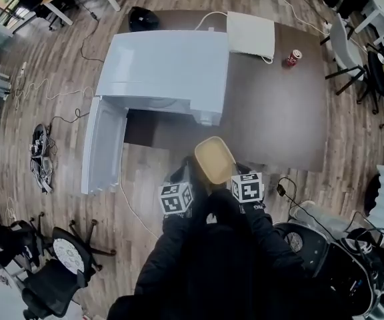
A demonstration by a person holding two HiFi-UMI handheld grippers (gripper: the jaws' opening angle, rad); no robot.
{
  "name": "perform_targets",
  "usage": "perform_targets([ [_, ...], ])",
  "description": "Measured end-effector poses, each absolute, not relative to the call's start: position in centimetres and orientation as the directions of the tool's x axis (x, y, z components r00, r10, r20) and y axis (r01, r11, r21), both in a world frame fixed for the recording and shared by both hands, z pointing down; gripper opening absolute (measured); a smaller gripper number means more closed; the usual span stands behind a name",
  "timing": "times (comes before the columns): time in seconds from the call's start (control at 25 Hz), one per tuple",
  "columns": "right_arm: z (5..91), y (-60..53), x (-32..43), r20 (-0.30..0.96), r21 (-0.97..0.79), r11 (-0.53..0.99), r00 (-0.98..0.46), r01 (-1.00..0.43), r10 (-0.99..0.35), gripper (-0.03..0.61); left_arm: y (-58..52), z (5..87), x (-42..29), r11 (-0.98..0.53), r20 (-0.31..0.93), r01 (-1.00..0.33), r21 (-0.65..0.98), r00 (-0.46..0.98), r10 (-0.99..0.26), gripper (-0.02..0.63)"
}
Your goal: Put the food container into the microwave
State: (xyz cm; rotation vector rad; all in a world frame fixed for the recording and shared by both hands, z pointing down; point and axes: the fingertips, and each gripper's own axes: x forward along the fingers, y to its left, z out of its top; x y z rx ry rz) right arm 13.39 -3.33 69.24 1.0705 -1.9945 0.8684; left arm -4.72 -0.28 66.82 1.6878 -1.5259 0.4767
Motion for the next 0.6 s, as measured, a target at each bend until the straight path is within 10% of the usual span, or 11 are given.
perform_targets([
  [0.6, 68.6, -6.4, -0.6, 0.806, -0.256, 0.4, -0.423, -0.88, -0.414, 0.037, -2.6, 68.4, -16.7, 0.116, 0.729, -0.941, 0.317, 0.164, -0.665, 0.034],
])
